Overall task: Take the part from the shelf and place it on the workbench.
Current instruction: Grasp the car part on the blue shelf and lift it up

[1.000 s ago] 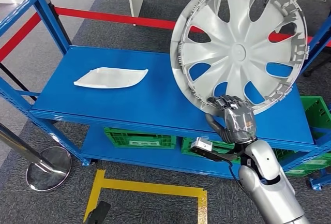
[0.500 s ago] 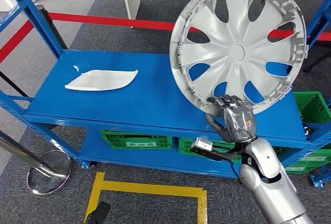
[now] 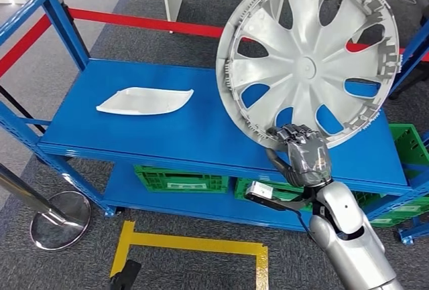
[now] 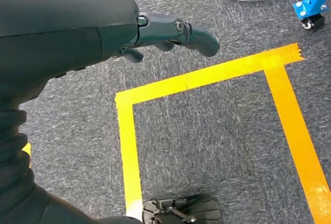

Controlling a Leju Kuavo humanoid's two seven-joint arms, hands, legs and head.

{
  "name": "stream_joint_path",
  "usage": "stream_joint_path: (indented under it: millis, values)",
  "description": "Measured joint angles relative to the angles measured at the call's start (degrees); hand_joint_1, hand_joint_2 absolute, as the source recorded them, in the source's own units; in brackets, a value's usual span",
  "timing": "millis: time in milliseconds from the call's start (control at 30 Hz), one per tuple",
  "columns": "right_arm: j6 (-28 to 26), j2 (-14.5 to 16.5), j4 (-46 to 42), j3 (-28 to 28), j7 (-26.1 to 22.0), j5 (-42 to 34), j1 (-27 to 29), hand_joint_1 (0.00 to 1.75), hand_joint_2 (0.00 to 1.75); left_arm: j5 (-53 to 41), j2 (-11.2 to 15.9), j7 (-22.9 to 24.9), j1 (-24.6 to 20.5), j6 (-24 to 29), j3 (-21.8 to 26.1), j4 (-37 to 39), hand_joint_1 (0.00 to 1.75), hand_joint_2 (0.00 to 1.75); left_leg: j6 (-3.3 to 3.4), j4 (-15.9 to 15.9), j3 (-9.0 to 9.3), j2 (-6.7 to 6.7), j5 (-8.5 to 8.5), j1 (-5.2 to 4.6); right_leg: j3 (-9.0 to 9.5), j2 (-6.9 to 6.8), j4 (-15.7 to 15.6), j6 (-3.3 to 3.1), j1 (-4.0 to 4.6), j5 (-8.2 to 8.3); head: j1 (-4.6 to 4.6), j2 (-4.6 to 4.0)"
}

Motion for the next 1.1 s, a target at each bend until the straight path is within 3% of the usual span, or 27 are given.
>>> stream_joint_path:
  millis: [67,100,133,200,267,400,467,533,600,633,700,767,867,933,967,1033,1100]
  values:
    - [0.01,-0.13,0.01,0.03,-0.01,0.10,0.14,1.75,1.75,0.00,-0.05,0.00,0.03,0.08,0.07,0.00,0.00,1.75,0.17,0.02,-0.07,0.00,0.08,-0.20,-2.69,0.00,6.27,0.08,0.02,-2.27,-0.01,0.00]
    - [0.02,-0.21,0.02,0.04,0.00,0.13,0.21,1.75,1.75,0.00,-0.07,0.00,0.05,0.11,0.11,0.00,0.00,1.75,0.21,0.03,-0.09,-0.01,0.11,-0.29,-2.95,0.00,6.98,0.06,0.04,-2.01,0.00,0.00]
    - [0.02,-0.28,0.02,0.06,0.01,0.14,0.26,1.75,1.75,0.00,-0.08,0.00,0.05,0.14,0.14,0.00,0.00,1.75,0.23,0.06,-0.09,-0.02,0.14,-0.35,-2.07,0.00,5.42,-0.02,0.05,-0.76,0.00,0.00]
    - [0.02,-0.34,0.01,0.08,0.01,0.14,0.16,1.75,1.75,0.01,-0.13,0.00,0.04,0.16,0.15,0.00,0.00,1.75,0.19,0.21,-0.13,-0.05,0.17,-0.48,1.77,-0.05,-1.82,-0.37,0.11,2.59,-0.01,0.00]
    - [0.02,-0.35,-0.03,0.10,0.01,0.15,-0.04,1.75,1.75,0.02,-0.17,0.00,0.01,0.17,0.16,0.00,0.00,1.75,-0.16,0.53,-0.44,-0.06,0.29,-0.70,4.76,-0.10,-7.34,-0.74,0.27,4.09,-0.07,0.00]
    - [0.08,-0.37,-0.05,0.16,0.15,0.20,-0.05,1.75,1.75,-0.03,-0.14,0.00,0.08,0.20,0.17,0.00,0.00,1.75,-1.50,1.02,-1.00,-0.10,0.25,-0.63,5.20,-0.18,-8.54,-1.72,0.31,4.76,-0.11,0.00]
    - [0.10,-0.35,-0.01,0.16,0.39,0.16,-0.12,1.75,1.75,-0.06,-0.10,0.00,0.06,0.21,0.17,0.00,0.00,1.75,-2.28,4.53,-2.22,-0.11,-2.52,-0.44,5.14,-0.35,-8.81,-2.28,0.01,5.21,-0.33,0.00]
    - [0.10,-0.34,0.05,0.19,0.48,0.20,-0.11,1.75,1.75,-0.07,-0.09,0.00,0.07,0.21,0.17,0.00,0.00,1.75,-2.96,11.77,-4.70,-0.08,-6.62,-0.10,4.88,-0.45,-8.80,-2.52,-0.01,5.43,-0.54,-0.01]
    - [0.10,-0.34,0.14,0.28,0.45,0.32,-0.06,1.75,1.75,-0.07,-0.08,0.00,0.12,0.21,0.17,0.00,0.00,1.75,-3.29,16.36,-5.96,-0.07,-8.30,0.20,4.57,-0.49,-8.78,-2.51,-0.02,5.66,-0.57,-0.01]
    - [0.10,-0.33,0.16,0.33,0.45,0.37,-0.05,1.75,1.75,-0.08,-0.07,0.00,0.12,0.22,0.17,0.00,0.00,1.75,-3.32,15.56,-5.15,-0.07,-7.55,0.30,4.45,-0.49,-8.77,-2.43,-0.02,5.79,-0.59,0.00]
    - [0.11,-0.34,0.17,0.38,0.47,0.41,-0.09,1.75,1.75,-0.13,-0.04,0.01,0.08,0.27,0.17,0.00,0.00,1.75,-3.11,8.52,-1.07,-0.08,-4.22,0.41,4.35,-0.48,-8.77,-2.19,-0.05,6.00,-0.59,0.00]
    - [0.11,-0.34,0.17,0.35,0.51,0.42,-0.20,1.75,1.75,-0.22,-0.02,0.16,0.03,0.35,0.17,0.00,0.00,1.75,-2.64,1.93,2.29,-0.11,-2.33,0.26,4.03,-0.46,-8.70,-1.67,0.12,6.31,-0.58,0.00]
    - [0.11,-0.34,0.17,0.39,0.48,0.44,-0.24,1.75,1.75,-0.38,0.03,0.46,0.07,0.46,0.17,0.00,0.00,1.75,-1.71,0.02,2.62,-0.11,-2.02,0.05,3.39,-0.44,-8.77,-0.55,0.15,6.95,-0.52,0.00]
    - [0.11,-0.35,0.17,0.43,0.44,0.45,-0.20,1.75,1.75,-0.48,0.03,0.52,0.06,0.50,0.19,0.00,0.00,1.75,-0.72,-0.48,2.36,0.04,-1.30,0.13,2.61,-0.42,-7.82,-0.05,0.04,5.73,-0.42,0.00]
    - [0.11,-0.35,0.17,0.42,0.44,0.45,-0.23,1.75,1.75,-0.49,0.02,0.52,0.00,0.52,0.19,0.00,0.00,1.75,-0.23,-0.74,2.14,0.12,-0.91,0.19,1.75,-0.41,-5.85,0.07,0.03,4.00,-0.29,0.00]
    - [0.10,-0.35,0.18,0.40,0.44,0.45,-0.23,1.75,1.75,-0.50,-0.02,0.52,-0.09,0.56,0.19,0.00,0.00,1.75,0.29,-0.73,1.39,0.17,-0.32,0.02,-0.62,-0.38,0.95,0.20,0.04,-0.55,-0.07,0.00]
    - [0.10,-0.36,0.25,0.42,0.42,0.47,-0.13,1.75,1.75,-0.50,-0.07,0.52,-0.08,0.56,0.20,0.01,0.00,1.75,0.42,-0.62,0.50,0.18,0.26,-0.20,-1.89,-0.38,6.26,0.24,0.05,-2.89,-0.05,0.00]
